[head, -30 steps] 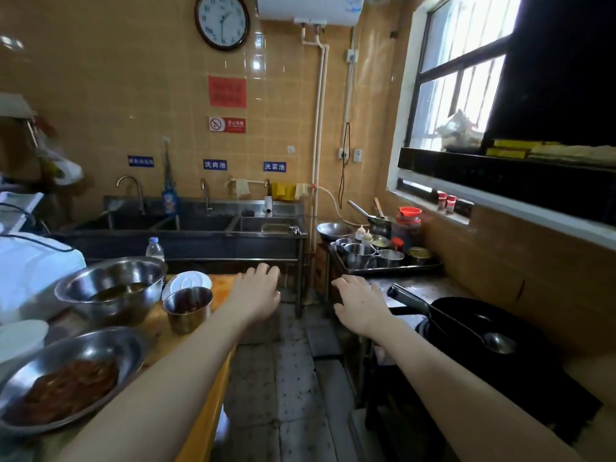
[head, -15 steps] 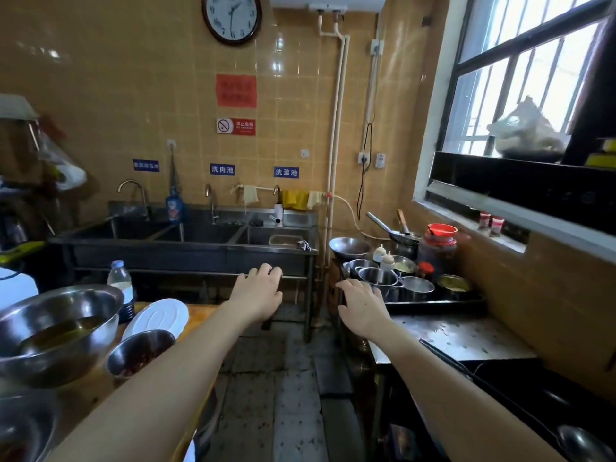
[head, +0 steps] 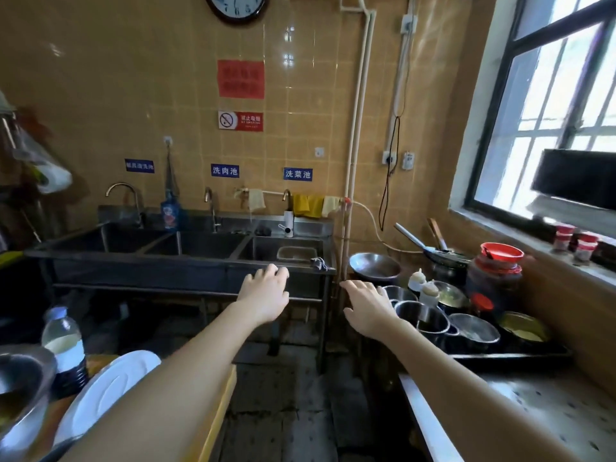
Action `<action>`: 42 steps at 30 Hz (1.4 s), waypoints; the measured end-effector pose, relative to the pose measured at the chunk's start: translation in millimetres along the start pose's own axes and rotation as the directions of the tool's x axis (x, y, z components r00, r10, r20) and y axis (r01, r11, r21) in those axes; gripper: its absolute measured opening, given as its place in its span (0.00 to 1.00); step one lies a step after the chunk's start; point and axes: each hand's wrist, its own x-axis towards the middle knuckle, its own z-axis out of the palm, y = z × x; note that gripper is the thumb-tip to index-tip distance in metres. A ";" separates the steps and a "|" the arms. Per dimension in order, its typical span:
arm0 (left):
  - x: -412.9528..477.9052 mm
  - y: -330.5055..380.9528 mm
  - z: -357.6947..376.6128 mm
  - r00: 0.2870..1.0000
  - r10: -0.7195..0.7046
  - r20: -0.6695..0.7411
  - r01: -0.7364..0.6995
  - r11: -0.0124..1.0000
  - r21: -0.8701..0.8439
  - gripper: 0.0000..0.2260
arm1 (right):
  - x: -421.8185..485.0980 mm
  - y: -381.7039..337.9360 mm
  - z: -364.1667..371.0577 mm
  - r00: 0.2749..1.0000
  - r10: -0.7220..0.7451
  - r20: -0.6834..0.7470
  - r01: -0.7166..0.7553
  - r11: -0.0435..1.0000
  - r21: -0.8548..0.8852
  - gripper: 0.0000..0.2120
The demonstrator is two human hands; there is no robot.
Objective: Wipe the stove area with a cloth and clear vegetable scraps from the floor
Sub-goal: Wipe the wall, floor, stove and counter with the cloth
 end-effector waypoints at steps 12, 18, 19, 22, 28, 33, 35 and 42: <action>196.8 -79.6 70.8 0.995 -0.062 0.078 0.063 0.998 -0.021 0.16 | 193.4 39.4 69.4 0.994 0.072 0.081 -0.067 0.996 -0.055 0.25; 285.8 -82.6 107.1 0.996 -0.015 0.090 0.019 0.999 -0.044 0.15 | 273.4 81.5 106.2 0.980 0.147 0.137 -0.144 0.989 -0.033 0.25; 302.8 -83.8 115.6 0.996 -0.013 0.093 0.018 0.999 -0.051 0.15 | 290.2 86.8 114.2 0.980 0.139 0.142 -0.136 0.990 -0.033 0.25; 357.5 -88.5 144.8 0.995 -0.012 0.095 0.018 0.998 -0.055 0.15 | 344.1 105.1 142.1 0.982 0.112 0.152 -0.110 0.994 -0.025 0.25; 468.9 -98.4 203.6 0.985 -0.033 0.167 0.042 0.998 -0.053 0.14 | 453.9 152.9 192.1 0.973 0.102 0.205 -0.104 0.995 -0.001 0.25; 527.0 -109.7 247.8 0.970 -0.068 0.233 0.087 0.993 -0.073 0.14 | 516.4 181.7 225.4 0.954 0.164 0.250 -0.191 0.977 0.089 0.23; 538.4 -114.7 264.9 0.959 -0.087 0.270 0.116 0.989 -0.090 0.14 | 533.9 184.3 240.0 0.937 0.210 0.279 -0.250 0.961 0.117 0.22; 587.9 -135.5 318.9 0.948 -0.078 0.307 0.132 0.978 -0.159 0.15 | 590.3 174.3 296.9 0.922 0.197 0.334 -0.261 0.952 0.159 0.22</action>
